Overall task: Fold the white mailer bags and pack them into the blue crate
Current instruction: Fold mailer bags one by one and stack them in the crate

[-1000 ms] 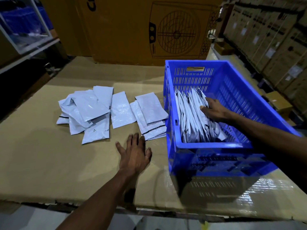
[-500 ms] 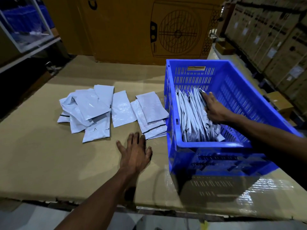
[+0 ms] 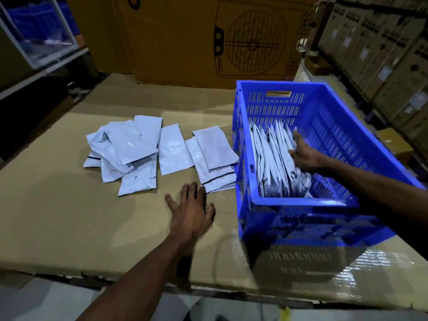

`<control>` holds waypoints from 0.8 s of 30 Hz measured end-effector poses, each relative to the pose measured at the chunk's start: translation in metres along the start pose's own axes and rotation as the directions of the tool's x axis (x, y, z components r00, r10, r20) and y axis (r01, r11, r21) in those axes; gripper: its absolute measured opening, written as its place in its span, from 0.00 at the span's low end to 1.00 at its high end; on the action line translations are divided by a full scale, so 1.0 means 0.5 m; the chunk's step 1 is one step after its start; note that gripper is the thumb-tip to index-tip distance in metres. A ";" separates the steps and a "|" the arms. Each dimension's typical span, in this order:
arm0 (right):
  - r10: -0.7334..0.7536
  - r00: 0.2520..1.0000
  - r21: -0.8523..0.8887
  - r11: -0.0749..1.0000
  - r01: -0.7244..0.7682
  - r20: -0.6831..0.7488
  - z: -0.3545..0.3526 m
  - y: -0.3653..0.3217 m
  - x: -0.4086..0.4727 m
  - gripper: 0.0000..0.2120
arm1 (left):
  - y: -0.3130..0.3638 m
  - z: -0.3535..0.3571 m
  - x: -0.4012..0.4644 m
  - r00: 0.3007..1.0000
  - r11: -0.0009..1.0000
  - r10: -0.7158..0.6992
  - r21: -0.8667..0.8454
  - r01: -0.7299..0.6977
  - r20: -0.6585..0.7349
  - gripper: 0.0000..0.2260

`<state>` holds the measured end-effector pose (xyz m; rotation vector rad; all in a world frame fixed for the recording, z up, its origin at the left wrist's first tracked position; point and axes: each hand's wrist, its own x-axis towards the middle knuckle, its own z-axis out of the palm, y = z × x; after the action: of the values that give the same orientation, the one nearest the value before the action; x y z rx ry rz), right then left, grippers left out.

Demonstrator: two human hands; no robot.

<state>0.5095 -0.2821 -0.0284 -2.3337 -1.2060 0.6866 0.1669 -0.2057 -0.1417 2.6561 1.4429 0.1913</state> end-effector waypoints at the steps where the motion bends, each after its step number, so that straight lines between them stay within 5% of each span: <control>1: -0.012 1.000 -0.008 1.000 0.012 -0.001 0.000 0.001 0.003 0.33 | 0.000 0.000 0.001 1.000 1.000 0.000 -0.002 0.000 0.001 0.25; 8: -0.067 0.997 -0.199 0.978 0.058 -0.035 0.002 0.013 0.025 0.31 | -0.001 -0.002 0.000 1.000 1.000 -0.004 -0.013 0.005 0.031 0.26; 21: -0.084 0.988 -0.219 0.974 0.054 -0.127 -0.011 -0.001 0.022 0.26 | -0.002 -0.001 -0.001 1.000 1.000 0.003 -0.023 -0.002 0.030 0.26; 24: -0.112 0.992 -0.254 0.962 0.096 -0.051 0.003 -0.015 0.023 0.29 | -0.004 -0.001 -0.004 1.000 1.000 0.005 -0.020 -0.005 0.021 0.26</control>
<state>0.5096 -0.2683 -0.0278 -2.4509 -1.4477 0.4402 0.1642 -0.2063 -0.1416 2.6381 1.4203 0.1775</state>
